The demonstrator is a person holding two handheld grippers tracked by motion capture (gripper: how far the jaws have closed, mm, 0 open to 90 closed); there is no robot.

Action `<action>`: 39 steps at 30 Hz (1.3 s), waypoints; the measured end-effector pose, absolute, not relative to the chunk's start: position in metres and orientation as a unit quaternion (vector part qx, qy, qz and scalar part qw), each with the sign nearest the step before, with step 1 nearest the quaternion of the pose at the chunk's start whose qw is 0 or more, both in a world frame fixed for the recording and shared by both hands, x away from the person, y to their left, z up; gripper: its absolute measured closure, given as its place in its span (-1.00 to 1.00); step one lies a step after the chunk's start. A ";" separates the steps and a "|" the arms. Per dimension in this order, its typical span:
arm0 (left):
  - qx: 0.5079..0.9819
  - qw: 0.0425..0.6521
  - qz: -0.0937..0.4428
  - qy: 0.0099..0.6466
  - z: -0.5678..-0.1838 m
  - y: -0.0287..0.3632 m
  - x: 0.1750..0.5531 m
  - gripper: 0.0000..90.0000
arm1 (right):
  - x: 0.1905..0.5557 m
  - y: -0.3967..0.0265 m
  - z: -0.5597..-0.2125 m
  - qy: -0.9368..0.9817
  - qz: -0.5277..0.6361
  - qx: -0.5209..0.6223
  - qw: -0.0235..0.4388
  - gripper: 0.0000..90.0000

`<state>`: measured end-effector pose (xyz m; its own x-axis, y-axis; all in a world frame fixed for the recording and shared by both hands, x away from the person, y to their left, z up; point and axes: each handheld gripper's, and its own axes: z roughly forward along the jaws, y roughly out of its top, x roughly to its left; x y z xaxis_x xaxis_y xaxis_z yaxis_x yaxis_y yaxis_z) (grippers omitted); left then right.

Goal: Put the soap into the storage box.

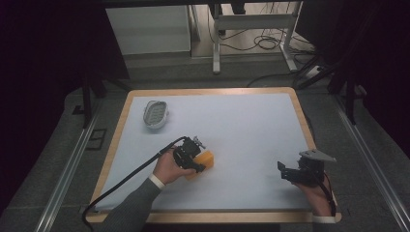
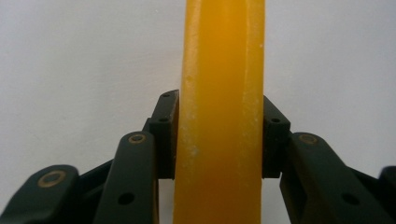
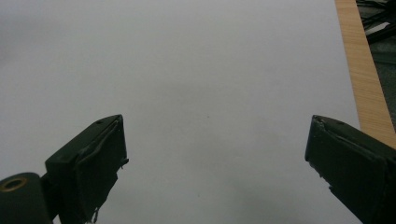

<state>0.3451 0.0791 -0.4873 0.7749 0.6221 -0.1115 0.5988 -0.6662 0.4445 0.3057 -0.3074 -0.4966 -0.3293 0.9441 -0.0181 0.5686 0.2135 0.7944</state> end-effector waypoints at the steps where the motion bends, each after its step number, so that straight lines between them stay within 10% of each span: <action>1: 0.913 0.234 0.025 0.334 -0.487 0.080 0.346 0.35 | 0.306 -0.307 -0.496 0.733 0.356 0.516 0.264 -0.88; 39: 0.878 0.290 0.051 0.377 -0.432 0.144 0.370 0.36 | 0.306 -0.310 -0.497 0.728 0.355 0.523 0.265 -0.88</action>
<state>0.3695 0.1438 -0.4323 0.7104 0.6919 -0.1289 0.6323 -0.5469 0.5488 0.3059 -0.3104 -0.4967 -0.3114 0.9502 -0.0148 0.5734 0.2003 0.7944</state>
